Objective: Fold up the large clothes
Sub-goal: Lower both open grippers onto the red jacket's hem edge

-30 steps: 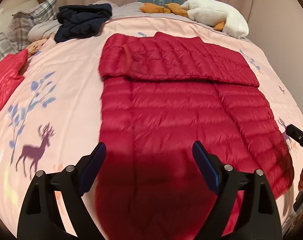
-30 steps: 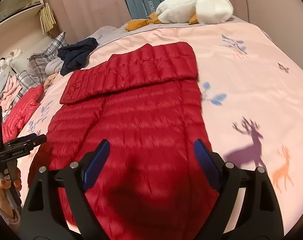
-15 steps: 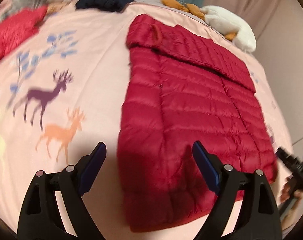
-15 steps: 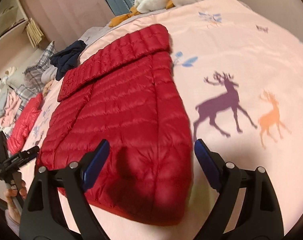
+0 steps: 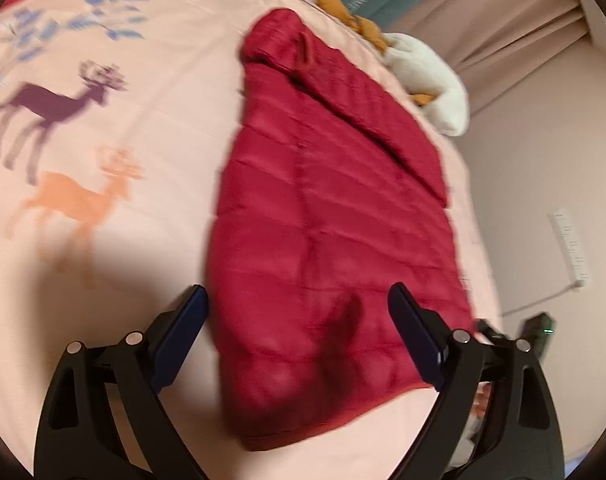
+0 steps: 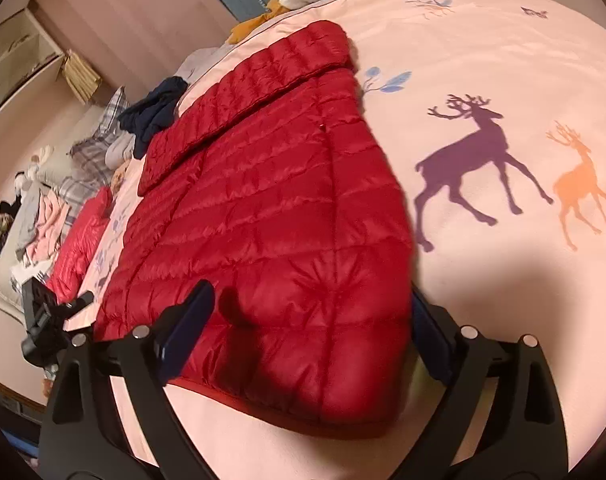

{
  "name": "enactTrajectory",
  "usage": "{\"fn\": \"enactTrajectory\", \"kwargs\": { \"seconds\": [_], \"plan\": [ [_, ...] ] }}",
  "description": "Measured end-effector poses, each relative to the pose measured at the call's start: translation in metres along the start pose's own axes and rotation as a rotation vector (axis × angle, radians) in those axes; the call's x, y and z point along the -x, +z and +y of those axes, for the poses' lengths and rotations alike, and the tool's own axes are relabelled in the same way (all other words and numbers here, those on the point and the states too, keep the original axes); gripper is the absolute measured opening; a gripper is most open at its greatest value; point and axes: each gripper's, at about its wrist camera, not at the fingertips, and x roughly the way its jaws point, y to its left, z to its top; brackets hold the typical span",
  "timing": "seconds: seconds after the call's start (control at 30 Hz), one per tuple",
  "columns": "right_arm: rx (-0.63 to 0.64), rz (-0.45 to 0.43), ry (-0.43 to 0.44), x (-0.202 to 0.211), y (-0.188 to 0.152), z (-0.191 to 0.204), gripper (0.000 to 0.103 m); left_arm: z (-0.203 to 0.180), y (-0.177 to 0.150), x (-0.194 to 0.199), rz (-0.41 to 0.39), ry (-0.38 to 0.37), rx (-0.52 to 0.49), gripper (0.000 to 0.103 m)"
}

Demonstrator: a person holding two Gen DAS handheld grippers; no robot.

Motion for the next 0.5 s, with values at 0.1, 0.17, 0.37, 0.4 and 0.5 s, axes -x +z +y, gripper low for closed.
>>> {"fn": "enactTrajectory", "kwargs": {
  "seconds": [0.1, 0.17, 0.37, 0.4, 0.5],
  "plan": [
    [0.011, 0.006, 0.020, -0.004, 0.001, 0.004, 0.094, -0.002, -0.001, -0.006, 0.020, -0.057, 0.000, 0.092],
    [0.007, 0.011, 0.044, -0.006, 0.002, 0.005, 0.094, -0.006, -0.002, -0.009, 0.022, -0.068, -0.017, 0.094],
    [-0.032, 0.016, 0.134, -0.013, 0.008, 0.004, 0.094, -0.005, 0.001, -0.014, 0.041, -0.179, 0.011, 0.094],
    [-0.050, 0.018, 0.167, -0.015, 0.011, 0.002, 0.093, -0.005, 0.003, -0.016, 0.044, -0.206, 0.024, 0.094],
    [-0.111, 0.027, 0.260, -0.021, 0.018, -0.001, 0.090, -0.007, 0.006, -0.022, 0.046, -0.279, 0.056, 0.094]
  ]
}}
